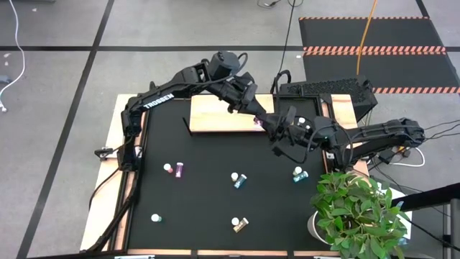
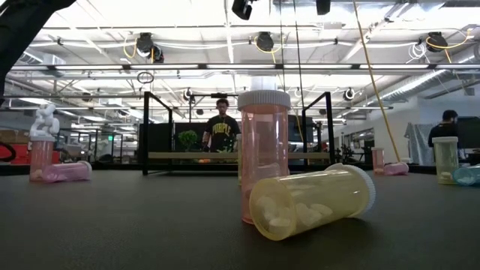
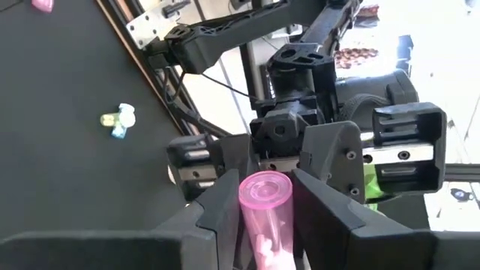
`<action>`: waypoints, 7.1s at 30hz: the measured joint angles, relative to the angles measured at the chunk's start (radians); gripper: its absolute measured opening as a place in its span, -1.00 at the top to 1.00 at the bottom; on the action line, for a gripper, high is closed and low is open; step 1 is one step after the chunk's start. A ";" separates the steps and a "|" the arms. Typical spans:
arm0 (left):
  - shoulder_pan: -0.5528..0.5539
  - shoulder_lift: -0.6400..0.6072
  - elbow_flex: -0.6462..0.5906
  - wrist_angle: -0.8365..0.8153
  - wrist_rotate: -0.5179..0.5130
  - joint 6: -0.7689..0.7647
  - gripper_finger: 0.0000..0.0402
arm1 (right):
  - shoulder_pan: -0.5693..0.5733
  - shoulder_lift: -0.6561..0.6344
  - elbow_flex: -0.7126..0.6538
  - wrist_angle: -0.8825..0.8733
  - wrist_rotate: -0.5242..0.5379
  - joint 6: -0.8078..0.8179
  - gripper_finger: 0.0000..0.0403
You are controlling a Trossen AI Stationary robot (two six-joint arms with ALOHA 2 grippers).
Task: Pick and place medicine bottles onto shelf by color
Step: Put the top left pink pill bottle on the shelf
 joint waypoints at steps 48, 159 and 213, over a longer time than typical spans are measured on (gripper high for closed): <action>-0.077 -0.016 0.002 0.026 -0.337 1.338 -0.38 | -0.308 -0.076 -0.002 -0.326 -0.418 1.531 0.45; 0.399 -0.334 -0.656 0.358 -0.081 1.152 0.39 | -0.516 0.182 0.008 -0.048 -0.460 1.825 -0.48; 0.033 -0.401 -0.657 0.799 -0.171 0.992 0.39 | -0.568 0.244 0.008 0.608 -1.016 2.322 0.28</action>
